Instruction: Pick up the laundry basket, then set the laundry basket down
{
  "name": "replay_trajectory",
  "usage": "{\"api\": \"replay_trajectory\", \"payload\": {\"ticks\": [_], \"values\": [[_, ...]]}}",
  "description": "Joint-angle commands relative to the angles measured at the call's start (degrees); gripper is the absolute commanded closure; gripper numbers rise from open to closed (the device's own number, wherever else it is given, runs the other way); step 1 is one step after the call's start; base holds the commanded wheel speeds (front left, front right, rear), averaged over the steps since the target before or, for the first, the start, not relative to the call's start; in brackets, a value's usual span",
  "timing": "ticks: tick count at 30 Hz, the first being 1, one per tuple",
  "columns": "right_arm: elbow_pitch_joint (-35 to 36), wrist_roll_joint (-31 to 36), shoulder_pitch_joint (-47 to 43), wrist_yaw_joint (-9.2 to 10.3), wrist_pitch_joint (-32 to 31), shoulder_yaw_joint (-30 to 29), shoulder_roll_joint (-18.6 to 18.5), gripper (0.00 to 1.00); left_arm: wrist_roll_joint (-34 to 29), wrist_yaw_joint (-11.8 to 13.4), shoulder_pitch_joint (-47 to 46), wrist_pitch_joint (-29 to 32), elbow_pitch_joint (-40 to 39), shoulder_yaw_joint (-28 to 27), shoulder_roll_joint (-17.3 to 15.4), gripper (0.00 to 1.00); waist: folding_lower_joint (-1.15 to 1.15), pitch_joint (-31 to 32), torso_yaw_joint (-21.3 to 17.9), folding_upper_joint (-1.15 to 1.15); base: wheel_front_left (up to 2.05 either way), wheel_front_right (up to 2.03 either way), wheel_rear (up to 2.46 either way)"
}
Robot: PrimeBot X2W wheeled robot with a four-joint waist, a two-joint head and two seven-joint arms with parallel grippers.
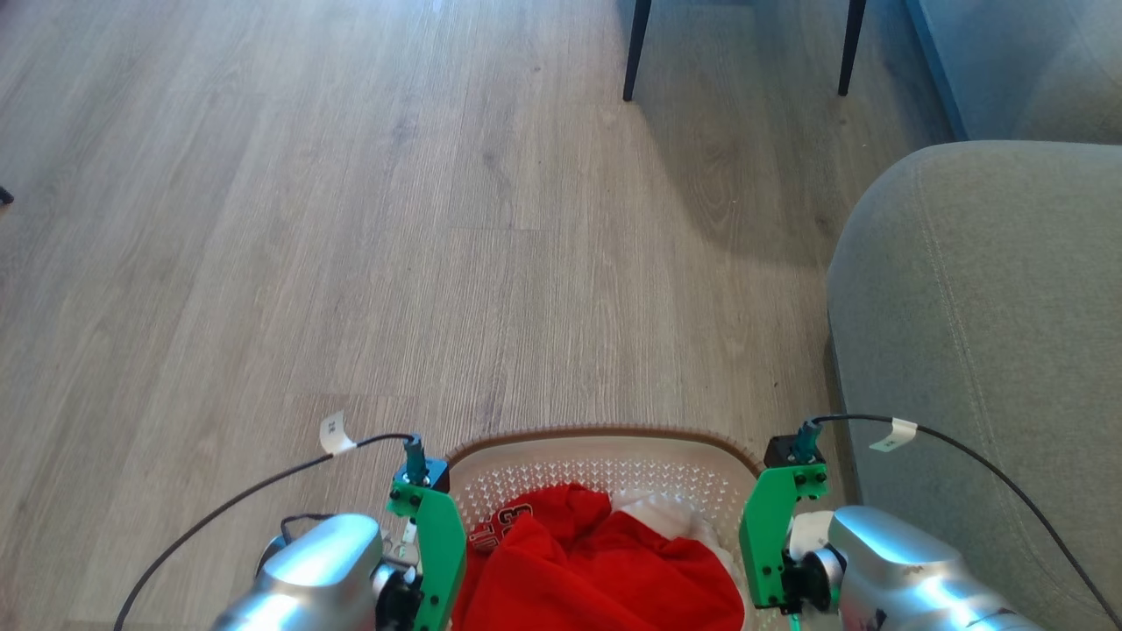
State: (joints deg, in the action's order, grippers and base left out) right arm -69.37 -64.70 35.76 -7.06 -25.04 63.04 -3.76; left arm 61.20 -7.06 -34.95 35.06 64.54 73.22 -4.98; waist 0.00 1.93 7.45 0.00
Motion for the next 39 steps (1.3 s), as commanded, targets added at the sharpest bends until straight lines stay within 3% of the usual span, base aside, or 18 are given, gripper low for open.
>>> {"api": "replay_trajectory", "payload": {"ticks": [1, 25, 39], "values": [[1.3, 0.5, 2.7, -0.43, 0.8, 1.4, 0.9, 1.00, -0.7, -0.4, -2.7, 0.0, -0.6, 0.1, -0.7, 1.00, 0.00, 0.0, 0.0, 0.00, 0.00, 0.00, 0.00], [0.7, -1.7, 3.9, -0.43, 2.6, 4.0, 0.9, 1.00, -0.6, -0.4, -3.5, -1.2, 0.3, 0.1, -0.2, 1.00, 0.00, -3.0, -0.2, 0.00, 0.00, 0.00, 0.00], [-0.7, -0.4, 9.1, -0.43, 9.5, 4.9, 0.9, 1.00, -1.7, -0.4, -8.5, -10.0, 3.5, 0.0, 1.6, 1.00, 0.00, -16.4, -0.8, 0.00, 0.00, 0.00, 0.00]]}}
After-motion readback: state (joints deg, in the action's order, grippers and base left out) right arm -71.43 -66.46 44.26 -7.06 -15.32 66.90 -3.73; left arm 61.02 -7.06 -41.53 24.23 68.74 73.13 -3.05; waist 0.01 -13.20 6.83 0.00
